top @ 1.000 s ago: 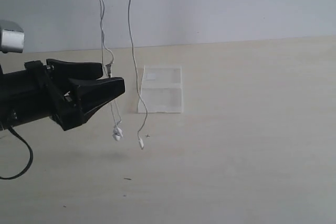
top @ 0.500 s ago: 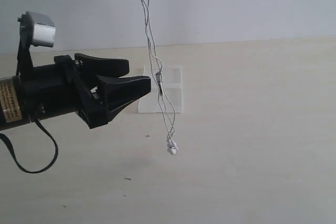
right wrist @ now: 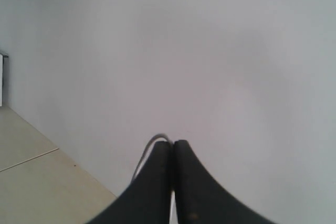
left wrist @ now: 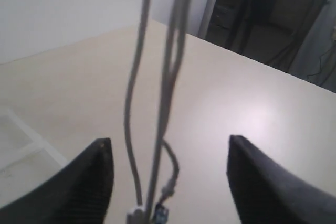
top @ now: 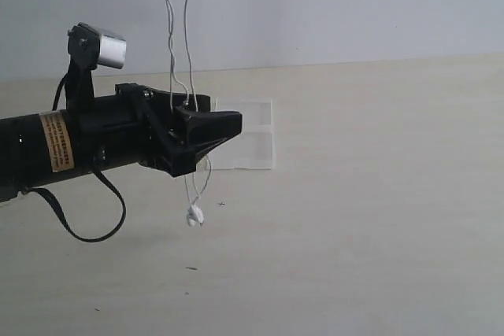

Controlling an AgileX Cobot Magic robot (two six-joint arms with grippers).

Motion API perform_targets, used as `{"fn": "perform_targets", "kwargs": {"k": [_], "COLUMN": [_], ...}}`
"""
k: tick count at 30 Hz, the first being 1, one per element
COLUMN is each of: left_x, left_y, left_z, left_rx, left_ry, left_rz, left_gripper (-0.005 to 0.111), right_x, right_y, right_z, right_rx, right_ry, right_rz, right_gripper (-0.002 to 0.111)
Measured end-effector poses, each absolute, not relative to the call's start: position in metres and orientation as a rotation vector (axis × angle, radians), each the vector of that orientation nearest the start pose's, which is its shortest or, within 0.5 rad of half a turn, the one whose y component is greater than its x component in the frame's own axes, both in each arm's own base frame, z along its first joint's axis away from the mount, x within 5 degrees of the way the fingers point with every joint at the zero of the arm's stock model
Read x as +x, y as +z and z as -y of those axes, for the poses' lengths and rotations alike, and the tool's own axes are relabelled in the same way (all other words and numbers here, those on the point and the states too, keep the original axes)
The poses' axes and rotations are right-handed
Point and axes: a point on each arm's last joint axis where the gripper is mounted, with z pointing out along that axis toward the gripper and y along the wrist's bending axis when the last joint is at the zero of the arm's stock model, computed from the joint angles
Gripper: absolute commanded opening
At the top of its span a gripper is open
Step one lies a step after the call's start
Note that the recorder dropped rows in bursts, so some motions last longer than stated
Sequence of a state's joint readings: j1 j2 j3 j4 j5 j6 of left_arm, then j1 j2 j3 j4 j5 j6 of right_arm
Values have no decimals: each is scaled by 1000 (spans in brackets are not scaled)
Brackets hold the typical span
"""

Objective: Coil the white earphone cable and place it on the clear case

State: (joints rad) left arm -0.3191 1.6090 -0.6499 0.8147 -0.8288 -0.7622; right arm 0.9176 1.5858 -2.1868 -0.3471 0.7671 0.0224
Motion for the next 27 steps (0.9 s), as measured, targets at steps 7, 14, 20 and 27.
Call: {"fn": "perform_targets", "kwargs": {"k": [7,14,20,27], "left_x": [273,276,283,283], "left_y": [209,213,230,237], "left_z": [140,141,147,154], "left_rx": [546,548,562,644], "left_ry": [-823,-826,-859,-904], "left_rz": [-1754,-1732,-1645,-1623], "left_gripper": [56,64,7,0], "right_x": [207,207,207,207], "right_y": [575,575,575,575], "right_z": [-233,-232,-232,-232], "right_rx": [-728,-729,-729,-729], "right_ry": [311,307,307,304], "right_rz": [-1470,-1473,-1473,-1475], "right_gripper": [0,0,0,0]}}
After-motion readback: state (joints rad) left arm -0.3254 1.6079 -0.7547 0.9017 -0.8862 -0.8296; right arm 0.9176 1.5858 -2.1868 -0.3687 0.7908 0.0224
